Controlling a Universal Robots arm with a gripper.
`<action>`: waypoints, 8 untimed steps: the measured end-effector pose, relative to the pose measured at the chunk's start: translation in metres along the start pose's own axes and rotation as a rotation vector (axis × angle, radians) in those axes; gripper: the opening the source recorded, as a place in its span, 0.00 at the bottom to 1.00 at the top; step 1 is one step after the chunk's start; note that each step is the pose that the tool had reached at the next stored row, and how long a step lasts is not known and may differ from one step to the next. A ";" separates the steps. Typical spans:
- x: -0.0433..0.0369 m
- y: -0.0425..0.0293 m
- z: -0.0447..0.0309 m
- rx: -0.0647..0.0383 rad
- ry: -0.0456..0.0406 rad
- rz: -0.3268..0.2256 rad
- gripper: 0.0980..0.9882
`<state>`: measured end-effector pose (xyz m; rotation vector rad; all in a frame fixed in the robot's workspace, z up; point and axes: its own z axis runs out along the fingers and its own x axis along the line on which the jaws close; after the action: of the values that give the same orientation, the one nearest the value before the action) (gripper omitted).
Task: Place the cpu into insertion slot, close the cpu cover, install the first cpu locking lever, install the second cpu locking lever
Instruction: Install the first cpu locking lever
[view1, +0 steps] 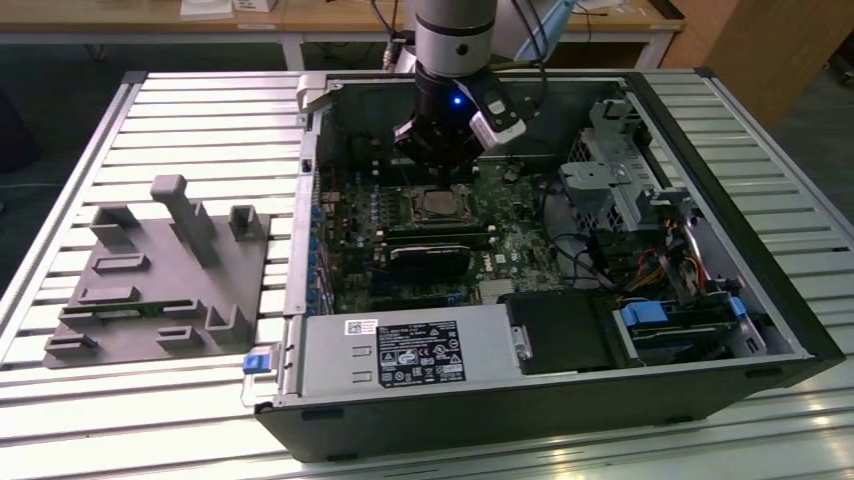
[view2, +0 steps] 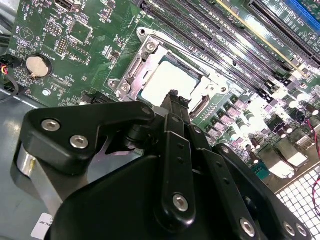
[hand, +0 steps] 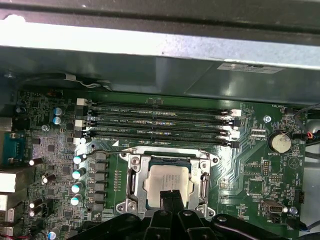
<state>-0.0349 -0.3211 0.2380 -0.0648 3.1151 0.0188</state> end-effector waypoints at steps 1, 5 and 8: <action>0.0000 0.0000 0.0000 0.000 0.0000 0.000 0.01; 0.0001 0.0000 -0.0001 0.000 0.0000 0.000 0.01; 0.0012 0.0001 -0.0001 0.000 0.0000 0.000 0.01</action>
<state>-0.0361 -0.3211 0.2381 -0.0648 3.1151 0.0186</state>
